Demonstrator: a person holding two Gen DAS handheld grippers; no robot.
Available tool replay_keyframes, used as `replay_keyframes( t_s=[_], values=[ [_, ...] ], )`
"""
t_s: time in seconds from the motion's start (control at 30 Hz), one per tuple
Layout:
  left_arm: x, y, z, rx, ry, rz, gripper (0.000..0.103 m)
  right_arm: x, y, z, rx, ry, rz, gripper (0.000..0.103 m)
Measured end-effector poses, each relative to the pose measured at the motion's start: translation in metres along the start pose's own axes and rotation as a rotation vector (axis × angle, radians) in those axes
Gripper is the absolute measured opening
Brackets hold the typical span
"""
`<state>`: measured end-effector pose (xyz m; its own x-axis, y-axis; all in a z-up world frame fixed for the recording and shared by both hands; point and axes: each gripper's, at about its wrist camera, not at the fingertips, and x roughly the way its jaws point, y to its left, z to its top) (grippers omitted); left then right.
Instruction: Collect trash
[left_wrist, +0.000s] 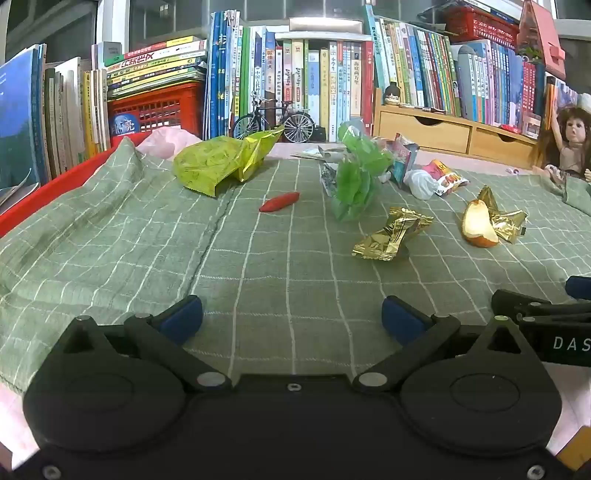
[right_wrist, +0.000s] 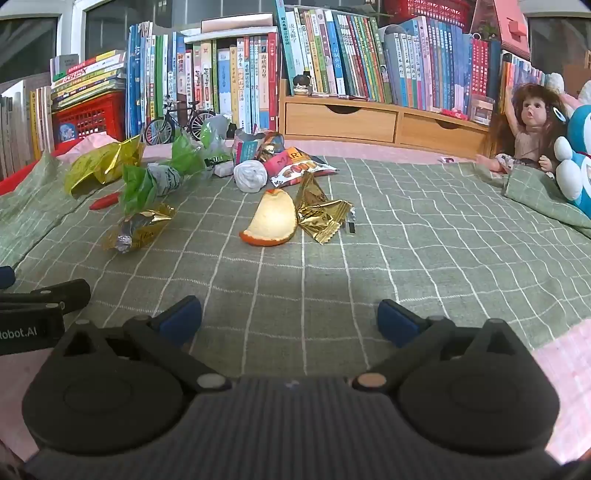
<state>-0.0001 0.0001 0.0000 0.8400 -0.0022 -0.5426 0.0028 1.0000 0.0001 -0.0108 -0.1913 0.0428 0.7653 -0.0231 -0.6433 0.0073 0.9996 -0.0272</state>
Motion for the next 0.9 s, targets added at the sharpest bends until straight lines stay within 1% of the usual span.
replay_keyframes(
  t_s=[0.9],
  values=[
    [0.0001, 0.0001, 0.0001, 0.000, 0.005, -0.001, 0.103, 0.0014, -0.0015, 0.0005, -0.006, 0.007, 0.012, 0.103]
  ],
)
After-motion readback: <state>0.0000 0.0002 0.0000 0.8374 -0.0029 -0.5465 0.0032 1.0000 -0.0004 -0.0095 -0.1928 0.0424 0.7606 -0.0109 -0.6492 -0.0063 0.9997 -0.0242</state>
